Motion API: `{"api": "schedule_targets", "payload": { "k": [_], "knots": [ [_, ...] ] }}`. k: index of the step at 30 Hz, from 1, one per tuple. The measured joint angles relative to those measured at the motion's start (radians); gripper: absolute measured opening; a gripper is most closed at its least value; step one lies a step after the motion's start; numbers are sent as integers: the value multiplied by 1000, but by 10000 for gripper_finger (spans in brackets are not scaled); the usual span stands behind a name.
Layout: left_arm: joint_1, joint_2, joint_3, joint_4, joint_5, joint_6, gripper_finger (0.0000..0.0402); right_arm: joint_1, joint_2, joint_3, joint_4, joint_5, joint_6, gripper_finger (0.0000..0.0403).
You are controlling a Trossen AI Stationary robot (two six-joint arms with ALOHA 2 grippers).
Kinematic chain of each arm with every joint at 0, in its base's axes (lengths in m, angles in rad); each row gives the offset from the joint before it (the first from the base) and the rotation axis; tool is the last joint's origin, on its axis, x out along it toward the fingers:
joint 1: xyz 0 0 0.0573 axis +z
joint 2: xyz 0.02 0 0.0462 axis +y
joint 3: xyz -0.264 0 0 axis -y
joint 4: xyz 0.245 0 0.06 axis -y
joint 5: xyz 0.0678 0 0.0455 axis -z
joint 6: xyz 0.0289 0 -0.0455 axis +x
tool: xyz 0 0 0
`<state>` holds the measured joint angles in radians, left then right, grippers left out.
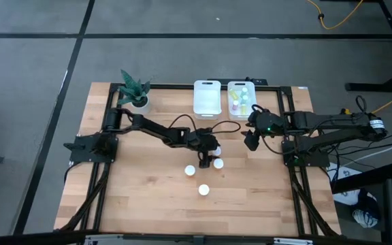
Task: Pick and place medicine bottles into bin by pill shape (circle, oval)
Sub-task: Put the large orange pill bottle into the left white bin
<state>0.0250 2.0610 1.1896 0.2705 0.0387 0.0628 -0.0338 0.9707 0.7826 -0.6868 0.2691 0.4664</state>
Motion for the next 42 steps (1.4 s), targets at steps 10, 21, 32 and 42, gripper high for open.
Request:
{"api": "schedule_targets", "payload": {
  "k": [10,21,32,42],
  "knots": [
    [1,-20,0,-52,-3,0,269,0,0,0,-8,0,0,216],
    [1,-20,0,-35,-12,-1,216,0,0,0,-7,0,2,216],
    [49,-153,-1,-114,-24,1,184,0,0,0,-11,2,1,216],
    [254,-350,4,-158,-282,50,184,0,0,0,-12,2,1,216]
  ]
}}
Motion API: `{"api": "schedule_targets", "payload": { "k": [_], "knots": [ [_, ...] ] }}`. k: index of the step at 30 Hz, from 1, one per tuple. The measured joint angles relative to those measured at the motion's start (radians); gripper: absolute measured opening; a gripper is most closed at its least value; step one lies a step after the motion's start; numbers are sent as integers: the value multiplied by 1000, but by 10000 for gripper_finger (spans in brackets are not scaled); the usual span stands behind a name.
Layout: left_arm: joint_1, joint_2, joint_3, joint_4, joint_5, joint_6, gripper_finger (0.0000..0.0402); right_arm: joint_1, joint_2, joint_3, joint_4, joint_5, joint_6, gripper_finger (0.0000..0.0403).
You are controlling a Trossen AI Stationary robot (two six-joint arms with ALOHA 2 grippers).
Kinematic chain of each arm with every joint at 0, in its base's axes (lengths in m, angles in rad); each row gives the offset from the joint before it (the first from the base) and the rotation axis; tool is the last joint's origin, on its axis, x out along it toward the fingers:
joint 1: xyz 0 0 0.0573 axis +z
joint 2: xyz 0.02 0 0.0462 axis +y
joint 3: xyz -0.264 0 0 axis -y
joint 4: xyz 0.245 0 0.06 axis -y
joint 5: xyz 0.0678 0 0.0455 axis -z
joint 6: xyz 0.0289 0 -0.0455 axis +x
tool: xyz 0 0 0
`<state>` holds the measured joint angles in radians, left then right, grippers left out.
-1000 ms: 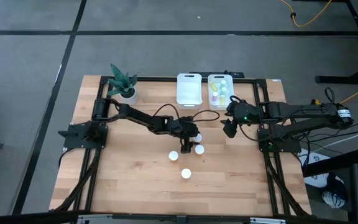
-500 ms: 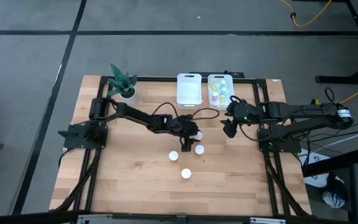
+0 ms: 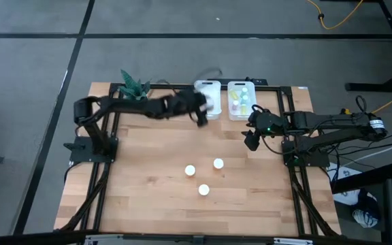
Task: Pick and place medicine bottles into bin by pill shape (circle, oval)
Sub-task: Put the large orange pill bottle into the left white bin
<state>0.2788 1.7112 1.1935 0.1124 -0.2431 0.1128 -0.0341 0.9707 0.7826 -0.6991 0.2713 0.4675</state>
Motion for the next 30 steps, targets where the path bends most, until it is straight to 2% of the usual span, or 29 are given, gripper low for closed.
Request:
{"api": "schedule_targets", "payload": {
  "k": [3,5,10,13,18,27,30],
  "knots": [
    [100,-2,42,-27,5,-46,184,0,0,0,1,0,0,216],
    [159,22,89,-76,45,-78,184,0,0,0,5,0,-2,216],
    [242,167,216,-130,135,-85,184,0,0,0,7,0,-3,216],
    [258,249,290,-129,208,-84,184,0,0,0,7,0,-4,216],
    [259,361,366,-192,217,-84,184,0,0,0,6,-1,-9,216],
    [259,435,374,-194,213,-84,185,0,0,0,6,-1,-29,216],
    [260,438,374,-194,210,-69,212,0,0,0,7,-1,-26,216]
  ]
}}
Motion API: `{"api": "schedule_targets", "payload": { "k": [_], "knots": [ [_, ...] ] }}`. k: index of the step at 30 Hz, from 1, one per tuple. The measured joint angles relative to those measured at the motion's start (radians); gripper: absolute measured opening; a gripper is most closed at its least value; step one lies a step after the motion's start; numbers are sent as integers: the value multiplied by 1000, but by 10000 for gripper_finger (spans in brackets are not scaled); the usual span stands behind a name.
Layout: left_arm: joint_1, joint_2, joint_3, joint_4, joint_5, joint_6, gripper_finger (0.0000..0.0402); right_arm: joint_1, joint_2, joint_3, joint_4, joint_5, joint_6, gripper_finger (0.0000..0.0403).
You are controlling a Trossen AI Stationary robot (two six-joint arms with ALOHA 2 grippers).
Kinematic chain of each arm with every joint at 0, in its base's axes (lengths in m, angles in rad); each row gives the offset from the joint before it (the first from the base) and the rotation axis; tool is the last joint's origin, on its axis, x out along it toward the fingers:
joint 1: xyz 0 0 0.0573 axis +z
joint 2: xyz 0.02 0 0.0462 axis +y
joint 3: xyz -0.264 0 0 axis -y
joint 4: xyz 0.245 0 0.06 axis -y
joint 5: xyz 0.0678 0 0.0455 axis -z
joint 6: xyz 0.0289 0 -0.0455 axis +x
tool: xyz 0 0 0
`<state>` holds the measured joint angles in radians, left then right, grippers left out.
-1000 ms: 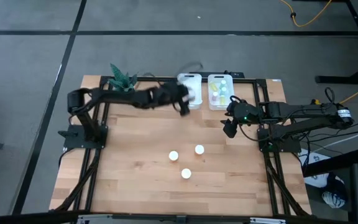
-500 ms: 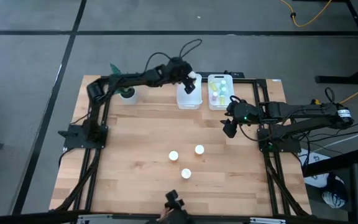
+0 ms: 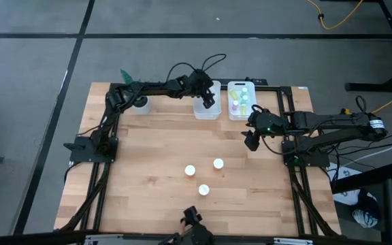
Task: Pick and place medicine bottles into bin by pill shape (circle, oval)
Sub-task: Put the large orange pill bottle into the left white bin
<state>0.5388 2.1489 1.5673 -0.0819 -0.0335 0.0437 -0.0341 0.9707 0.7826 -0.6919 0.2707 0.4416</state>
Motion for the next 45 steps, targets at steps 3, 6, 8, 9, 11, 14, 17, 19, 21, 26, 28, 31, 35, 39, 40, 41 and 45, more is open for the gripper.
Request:
{"api": "schedule_targets", "payload": {
  "k": [3,6,8,9,11,14,17,19,21,26,28,31,35,39,40,41,45],
  "knots": [
    [0,0,0,0,-2,18,243,0,0,0,1,0,4,216],
    [0,0,0,-10,-2,18,262,0,0,0,1,0,21,216],
    [0,0,0,-13,-5,17,268,0,0,0,1,0,21,216],
    [0,0,0,-14,-6,15,269,0,0,0,1,0,21,216],
    [-2,0,0,-13,-6,14,271,0,0,0,1,0,21,216],
    [-5,-12,-1,-8,-9,19,270,0,0,0,1,0,21,216],
    [-6,-43,-1,13,-9,19,271,0,0,0,1,0,21,216],
    [-10,-67,-1,14,-9,19,273,0,0,0,1,0,21,216],
    [-20,-95,-1,-9,-9,13,274,0,0,0,0,0,21,216],
    [-89,-172,0,-107,105,14,274,0,0,0,-2,0,21,216],
    [-131,-190,0,-166,170,19,274,0,0,0,-6,0,21,216],
    [-205,-204,1,-285,219,52,274,0,0,0,-8,0,21,216],
    [-309,-215,0,-547,198,122,275,0,0,0,-11,0,21,216],
    [-395,-236,-1,-843,100,107,270,0,0,0,-12,0,22,216],
    [-416,-245,-1,-911,66,80,267,0,0,0,-11,1,22,216],
    [-438,-252,-1,-982,36,46,265,0,0,0,-12,2,24,216],
    [-528,-281,-6,-1156,-14,-120,257,0,0,-1,-12,8,26,216]
  ]
}}
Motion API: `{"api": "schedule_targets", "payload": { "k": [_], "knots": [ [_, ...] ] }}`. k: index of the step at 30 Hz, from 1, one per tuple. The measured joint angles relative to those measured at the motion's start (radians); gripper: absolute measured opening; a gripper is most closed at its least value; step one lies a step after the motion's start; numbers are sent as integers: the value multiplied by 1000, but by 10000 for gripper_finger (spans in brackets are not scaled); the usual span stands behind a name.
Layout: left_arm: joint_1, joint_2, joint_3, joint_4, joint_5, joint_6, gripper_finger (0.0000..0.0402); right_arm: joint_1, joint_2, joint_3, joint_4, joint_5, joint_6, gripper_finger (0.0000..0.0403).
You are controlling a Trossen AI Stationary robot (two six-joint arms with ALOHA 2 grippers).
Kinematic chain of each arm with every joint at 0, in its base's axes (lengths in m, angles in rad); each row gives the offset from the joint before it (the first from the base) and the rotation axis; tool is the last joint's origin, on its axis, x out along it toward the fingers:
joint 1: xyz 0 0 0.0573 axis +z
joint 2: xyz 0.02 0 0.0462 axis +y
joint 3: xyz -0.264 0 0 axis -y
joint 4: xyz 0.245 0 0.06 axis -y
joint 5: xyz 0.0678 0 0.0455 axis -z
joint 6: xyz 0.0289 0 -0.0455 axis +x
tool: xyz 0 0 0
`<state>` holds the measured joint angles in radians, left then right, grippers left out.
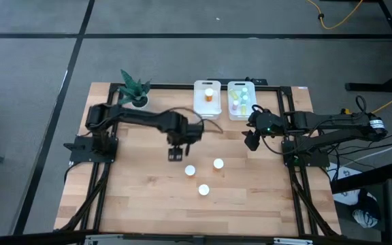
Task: Pick and place medicine bottles into bin by pill shape (circle, oval)
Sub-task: Put the large orange pill bottle into the left white bin
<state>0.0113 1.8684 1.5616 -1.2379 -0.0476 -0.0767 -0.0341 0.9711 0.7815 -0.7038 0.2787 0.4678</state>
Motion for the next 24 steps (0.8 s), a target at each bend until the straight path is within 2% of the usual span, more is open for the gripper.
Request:
{"api": "schedule_targets", "payload": {
  "k": [6,11,18,24],
  "knots": [
    [-166,-13,-112,60,39,-76,255,0,0,-1,-5,1,6,216],
    [-259,-66,-239,219,23,-160,255,0,0,-1,-5,15,14,216],
    [-289,-164,-445,420,15,-277,255,0,0,-1,-5,16,27,216],
    [-280,-210,-563,617,16,-257,255,0,0,-1,-3,16,28,216]
  ]
}}
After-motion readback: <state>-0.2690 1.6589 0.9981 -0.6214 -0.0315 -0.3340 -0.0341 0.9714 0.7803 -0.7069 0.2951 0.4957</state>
